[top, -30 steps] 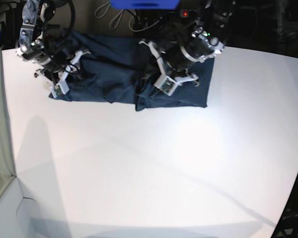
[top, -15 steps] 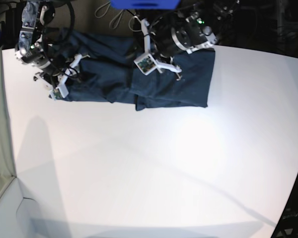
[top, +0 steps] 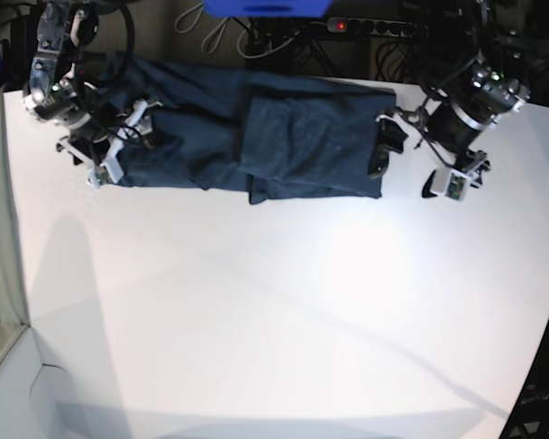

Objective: Layout the t-shirt on the table in an organized manner, then fold the t-shirt properly
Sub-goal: 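Release and regrasp the folded bundle end with the left gripper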

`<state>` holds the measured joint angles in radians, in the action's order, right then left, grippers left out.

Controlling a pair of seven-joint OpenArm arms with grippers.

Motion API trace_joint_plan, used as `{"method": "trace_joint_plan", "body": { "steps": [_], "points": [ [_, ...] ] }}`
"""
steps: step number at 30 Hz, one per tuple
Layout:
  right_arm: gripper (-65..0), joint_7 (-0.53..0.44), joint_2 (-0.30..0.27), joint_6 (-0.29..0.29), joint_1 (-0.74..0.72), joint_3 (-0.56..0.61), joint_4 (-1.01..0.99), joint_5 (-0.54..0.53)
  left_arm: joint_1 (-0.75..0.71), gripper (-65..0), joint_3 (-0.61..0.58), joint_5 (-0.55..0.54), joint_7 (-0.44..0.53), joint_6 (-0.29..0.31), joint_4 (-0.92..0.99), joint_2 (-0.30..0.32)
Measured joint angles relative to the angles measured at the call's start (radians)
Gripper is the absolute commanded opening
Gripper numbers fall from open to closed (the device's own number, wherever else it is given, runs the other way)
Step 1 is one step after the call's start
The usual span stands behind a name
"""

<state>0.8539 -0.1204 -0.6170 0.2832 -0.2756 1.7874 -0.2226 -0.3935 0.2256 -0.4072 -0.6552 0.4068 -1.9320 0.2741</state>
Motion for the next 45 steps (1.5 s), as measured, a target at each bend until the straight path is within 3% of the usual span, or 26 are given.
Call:
{"method": "trace_joint_plan", "body": {
  "steps": [7,10,16,25,32,40,45],
  "points": [
    [-19.9,0.022,0.057,0.0,0.008,-0.062,0.12,-0.002,0.066,-10.2,-0.037,-0.008,0.002,0.002,0.182,-0.006],
    [-19.9,0.105,0.062,0.0,0.006,-0.092,0.12,0.0,0.074,-10.2,-0.04,-0.008,0.0,0.002,0.251,-0.006],
    [-19.8,0.106,0.063,0.0,0.008,-0.114,0.119,0.0,0.102,-9.9,-0.042,-0.008,0.003,0.0,0.319,-0.019],
    [-19.8,0.104,0.065,0.001,0.006,-0.114,-0.017,0.001,0.099,-9.9,-0.042,-0.006,0.003,0.0,0.322,-0.019],
    [-19.8,0.103,0.063,0.002,0.006,-0.176,-0.023,0.002,0.092,-9.9,-0.042,-0.006,0.003,0.0,0.322,-0.019],
    [-19.8,0.103,0.063,0.003,0.009,-0.17,-0.034,-0.002,0.092,-10.0,-0.042,-0.006,0.004,0.0,0.322,-0.019],
    [-19.8,0.046,0.057,0.004,-0.009,-0.146,-0.099,-0.023,0.092,-10.0,-0.042,-0.006,0.004,0.0,0.322,-0.019]
  ]
}}
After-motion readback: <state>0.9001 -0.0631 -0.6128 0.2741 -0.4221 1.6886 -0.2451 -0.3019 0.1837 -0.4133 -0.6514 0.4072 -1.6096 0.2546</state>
